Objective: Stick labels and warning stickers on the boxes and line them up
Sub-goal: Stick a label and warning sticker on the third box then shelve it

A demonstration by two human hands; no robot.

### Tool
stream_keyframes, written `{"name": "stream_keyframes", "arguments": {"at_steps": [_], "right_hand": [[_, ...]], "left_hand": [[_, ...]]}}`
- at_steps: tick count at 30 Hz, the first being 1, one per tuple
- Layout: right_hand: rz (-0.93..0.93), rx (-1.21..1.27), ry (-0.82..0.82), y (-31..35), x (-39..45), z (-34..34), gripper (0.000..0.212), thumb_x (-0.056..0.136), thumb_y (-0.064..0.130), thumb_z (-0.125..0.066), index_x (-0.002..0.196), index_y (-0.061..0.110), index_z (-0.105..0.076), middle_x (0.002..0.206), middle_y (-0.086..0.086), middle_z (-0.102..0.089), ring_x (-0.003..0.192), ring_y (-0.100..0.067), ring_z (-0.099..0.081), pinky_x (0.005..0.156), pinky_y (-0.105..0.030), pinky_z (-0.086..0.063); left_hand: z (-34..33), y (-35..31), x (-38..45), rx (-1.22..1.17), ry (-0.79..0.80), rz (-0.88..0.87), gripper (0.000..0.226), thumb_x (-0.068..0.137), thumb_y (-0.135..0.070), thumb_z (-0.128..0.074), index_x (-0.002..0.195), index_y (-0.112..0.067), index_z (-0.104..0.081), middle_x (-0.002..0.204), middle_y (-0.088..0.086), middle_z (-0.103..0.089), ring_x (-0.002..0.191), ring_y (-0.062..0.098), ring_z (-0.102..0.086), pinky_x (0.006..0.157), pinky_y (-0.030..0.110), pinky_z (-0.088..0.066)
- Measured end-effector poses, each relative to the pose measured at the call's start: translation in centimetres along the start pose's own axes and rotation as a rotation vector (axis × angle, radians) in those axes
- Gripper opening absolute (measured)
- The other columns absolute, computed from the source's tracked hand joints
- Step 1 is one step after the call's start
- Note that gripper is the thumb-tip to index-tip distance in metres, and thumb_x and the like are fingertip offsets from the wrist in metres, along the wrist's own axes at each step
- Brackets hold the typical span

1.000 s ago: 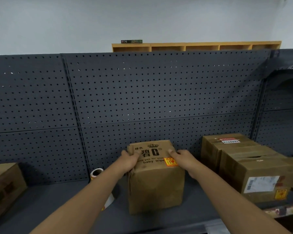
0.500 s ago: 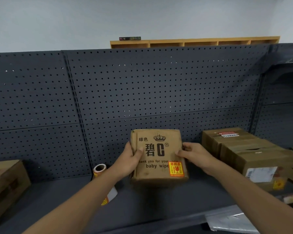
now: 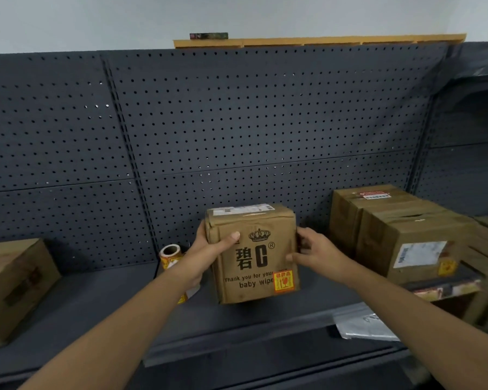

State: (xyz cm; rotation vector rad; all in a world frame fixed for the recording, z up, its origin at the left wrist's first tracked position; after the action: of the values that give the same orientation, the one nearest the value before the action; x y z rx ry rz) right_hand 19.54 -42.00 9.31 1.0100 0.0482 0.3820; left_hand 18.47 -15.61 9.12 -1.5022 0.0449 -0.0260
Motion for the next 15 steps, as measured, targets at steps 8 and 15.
{"name": "stream_keyframes", "arguments": {"at_steps": [8,15], "right_hand": [[-0.025,-0.058,-0.056,-2.0,-1.9,-1.8,0.057,0.085,0.01,-0.082,0.126,0.031,-0.049,0.125,0.013,-0.059,0.117,0.005,-0.058,0.097,-0.023,-0.055],[0.053,-0.177,-0.083,-2.2,-3.0,-2.7,0.049,0.09,0.022,-0.078,0.122,0.037,-0.044,0.121,0.017,-0.057,0.116,0.005,-0.057,0.101,-0.03,-0.055]], "left_hand": [[-0.6,2.8,-3.0,0.031,-0.02,-0.066,0.107,0.084,-0.052,-0.08,0.16,-0.044,-0.005,0.147,-0.017,-0.042,0.138,0.01,-0.04,0.109,0.03,-0.036],[-1.0,4.1,-4.1,0.08,0.04,-0.104,0.117,0.085,-0.049,-0.081,0.159,-0.049,0.009,0.154,-0.027,-0.039,0.143,-0.001,-0.039,0.11,0.023,-0.039]]}}
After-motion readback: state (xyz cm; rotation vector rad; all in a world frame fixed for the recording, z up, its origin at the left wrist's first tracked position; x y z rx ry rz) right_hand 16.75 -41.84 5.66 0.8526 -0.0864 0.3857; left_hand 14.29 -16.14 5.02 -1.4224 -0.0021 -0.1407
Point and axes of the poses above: each hand's wrist, its own x-axis towards the middle knuckle, its own z-axis out of the back of the hand, y = z × x, the point moved 8 cm from there along x, towards the middle knuckle
